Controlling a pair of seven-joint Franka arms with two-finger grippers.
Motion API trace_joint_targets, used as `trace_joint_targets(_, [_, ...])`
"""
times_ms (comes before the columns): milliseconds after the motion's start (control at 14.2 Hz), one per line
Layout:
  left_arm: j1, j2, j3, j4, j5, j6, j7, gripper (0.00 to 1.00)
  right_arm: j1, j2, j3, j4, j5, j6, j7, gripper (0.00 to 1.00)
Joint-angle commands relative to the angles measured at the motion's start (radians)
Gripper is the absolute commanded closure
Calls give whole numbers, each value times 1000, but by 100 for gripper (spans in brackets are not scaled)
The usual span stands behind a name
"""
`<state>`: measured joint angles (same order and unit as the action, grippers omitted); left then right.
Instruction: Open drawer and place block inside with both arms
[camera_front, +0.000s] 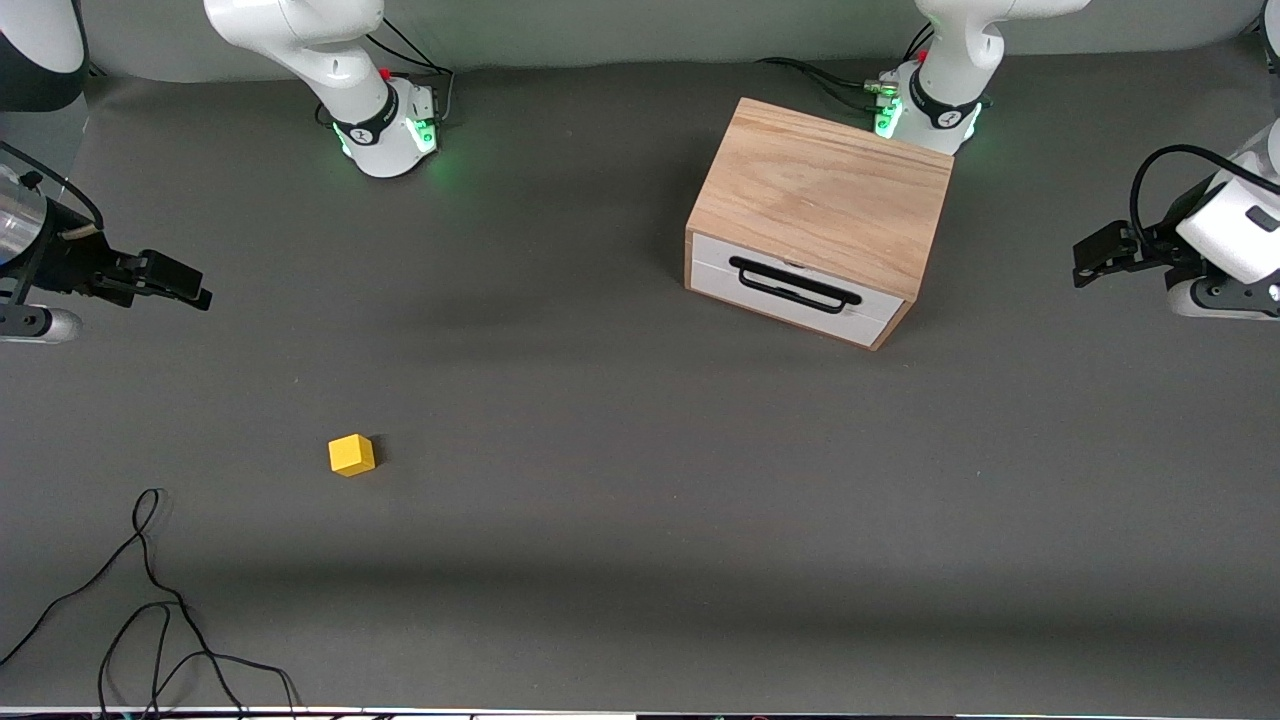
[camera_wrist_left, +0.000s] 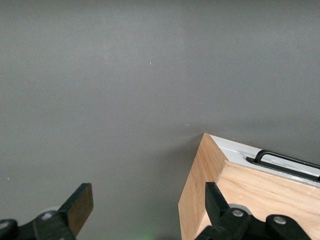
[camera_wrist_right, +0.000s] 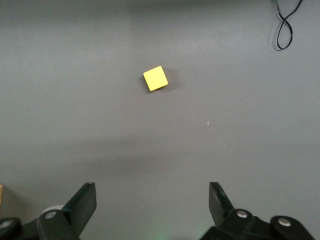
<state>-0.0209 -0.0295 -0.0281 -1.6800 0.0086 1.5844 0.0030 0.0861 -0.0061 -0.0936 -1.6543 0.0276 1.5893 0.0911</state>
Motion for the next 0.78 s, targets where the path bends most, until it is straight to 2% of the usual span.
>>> trace_joint_targets(0, [-60,-6,-6,-1,2,-3,-154,0,-3,12,3,-4,12,18,-1,0])
trace_joint_targets(424, [-243,31,-58,9,-4,-4,-827,0,-5,89,3,-10,12,81,-44,0])
trace_joint_targets(706, [-300,120,-173,55,-2,-6,-1291,0,0,191,2,-12,6,161,-50,0])
